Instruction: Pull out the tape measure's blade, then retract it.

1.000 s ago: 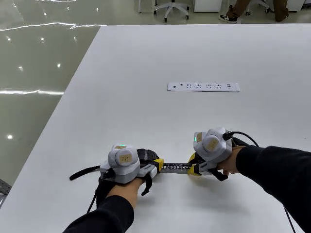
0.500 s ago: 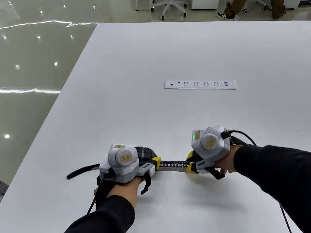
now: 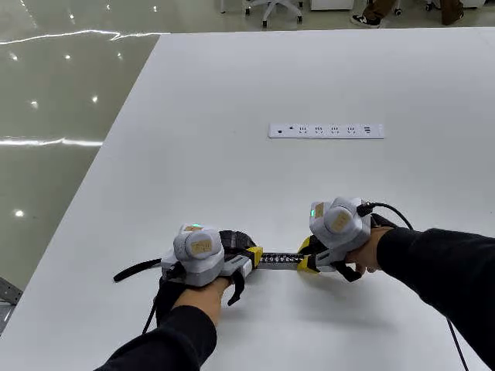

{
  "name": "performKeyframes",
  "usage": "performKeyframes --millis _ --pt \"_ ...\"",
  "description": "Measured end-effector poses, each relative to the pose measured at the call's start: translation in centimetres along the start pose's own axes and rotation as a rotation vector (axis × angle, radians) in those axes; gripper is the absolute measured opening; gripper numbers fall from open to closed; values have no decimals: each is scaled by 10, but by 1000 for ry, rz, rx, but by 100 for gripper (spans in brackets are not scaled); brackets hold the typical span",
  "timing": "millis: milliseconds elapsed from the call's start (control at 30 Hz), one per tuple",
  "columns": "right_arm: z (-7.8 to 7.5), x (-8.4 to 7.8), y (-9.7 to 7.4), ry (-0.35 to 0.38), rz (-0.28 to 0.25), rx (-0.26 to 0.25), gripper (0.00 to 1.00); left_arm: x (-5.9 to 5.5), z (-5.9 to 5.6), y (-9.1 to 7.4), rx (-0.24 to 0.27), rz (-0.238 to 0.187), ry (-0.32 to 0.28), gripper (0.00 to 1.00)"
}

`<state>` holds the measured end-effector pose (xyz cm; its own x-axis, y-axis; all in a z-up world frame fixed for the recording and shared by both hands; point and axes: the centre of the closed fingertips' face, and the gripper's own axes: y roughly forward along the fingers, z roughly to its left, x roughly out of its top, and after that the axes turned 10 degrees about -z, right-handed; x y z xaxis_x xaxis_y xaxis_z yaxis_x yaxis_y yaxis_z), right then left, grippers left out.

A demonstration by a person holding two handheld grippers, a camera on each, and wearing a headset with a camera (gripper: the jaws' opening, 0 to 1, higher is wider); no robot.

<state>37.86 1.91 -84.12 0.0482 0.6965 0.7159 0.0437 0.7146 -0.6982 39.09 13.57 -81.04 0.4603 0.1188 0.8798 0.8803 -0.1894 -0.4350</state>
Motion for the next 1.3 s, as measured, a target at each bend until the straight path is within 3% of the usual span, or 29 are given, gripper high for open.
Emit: performKeyframes --millis 1300 --pt "10 39 40 -9 -74 28 10 1 0 -1 -36 6 -22 59"
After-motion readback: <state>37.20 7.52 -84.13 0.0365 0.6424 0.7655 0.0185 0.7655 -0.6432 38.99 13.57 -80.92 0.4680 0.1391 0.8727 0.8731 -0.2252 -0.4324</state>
